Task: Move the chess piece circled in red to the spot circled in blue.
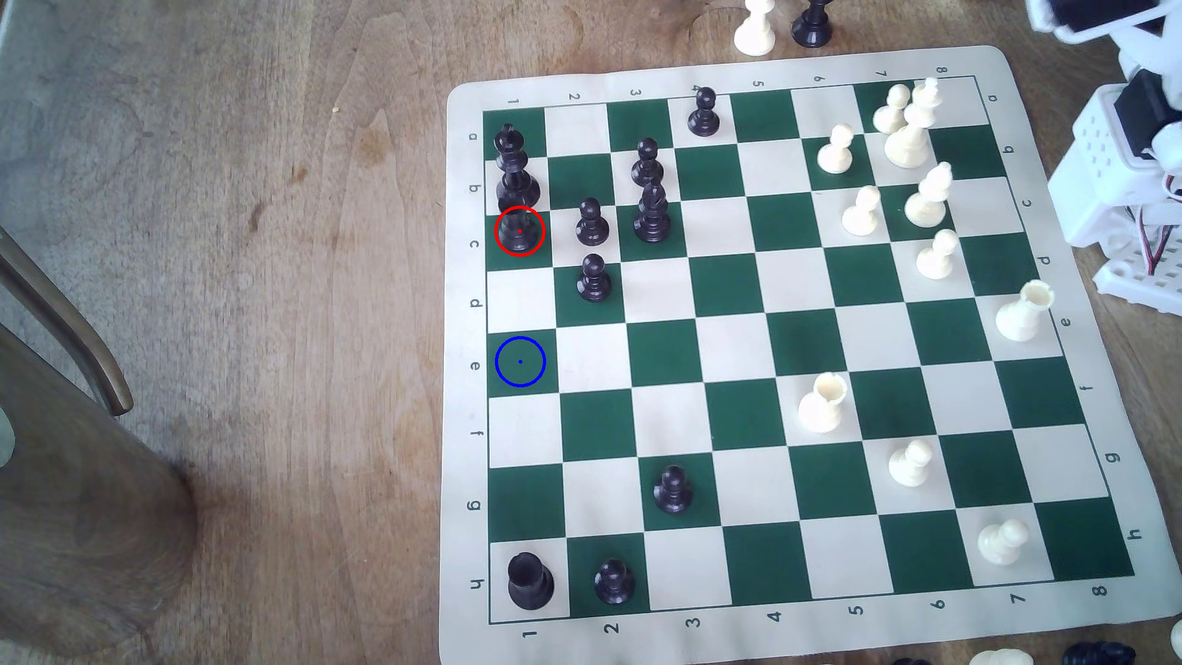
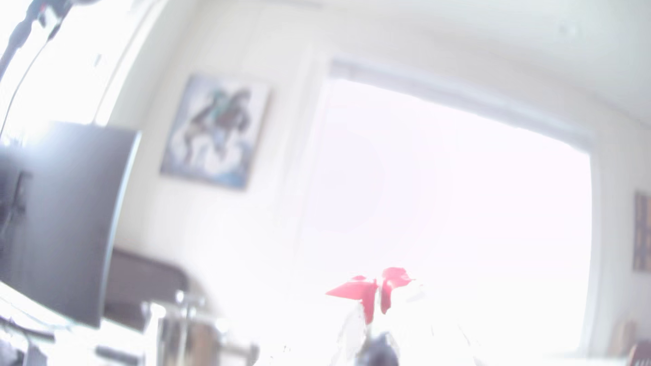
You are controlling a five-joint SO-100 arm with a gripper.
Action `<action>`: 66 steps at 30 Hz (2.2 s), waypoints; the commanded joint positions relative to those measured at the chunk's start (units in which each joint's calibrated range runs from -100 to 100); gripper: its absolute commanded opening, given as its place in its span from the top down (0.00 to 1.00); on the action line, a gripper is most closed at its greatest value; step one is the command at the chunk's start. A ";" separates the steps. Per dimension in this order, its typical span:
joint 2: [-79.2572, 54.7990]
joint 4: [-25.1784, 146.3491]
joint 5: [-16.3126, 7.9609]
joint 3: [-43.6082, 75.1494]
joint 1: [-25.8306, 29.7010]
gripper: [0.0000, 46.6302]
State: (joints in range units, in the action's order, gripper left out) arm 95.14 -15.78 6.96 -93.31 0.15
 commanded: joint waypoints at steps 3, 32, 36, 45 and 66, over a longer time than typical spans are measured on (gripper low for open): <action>-7.96 31.67 -2.15 23.14 1.69 1.00; -108.98 81.22 -22.32 125.68 -1.75 0.87; -115.60 84.00 -22.95 132.93 -2.69 0.84; -122.39 84.90 -24.18 137.74 -2.14 0.77; -125.70 84.90 -20.46 135.83 -1.13 0.75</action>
State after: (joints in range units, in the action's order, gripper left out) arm -33.14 69.32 -14.29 39.81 -0.15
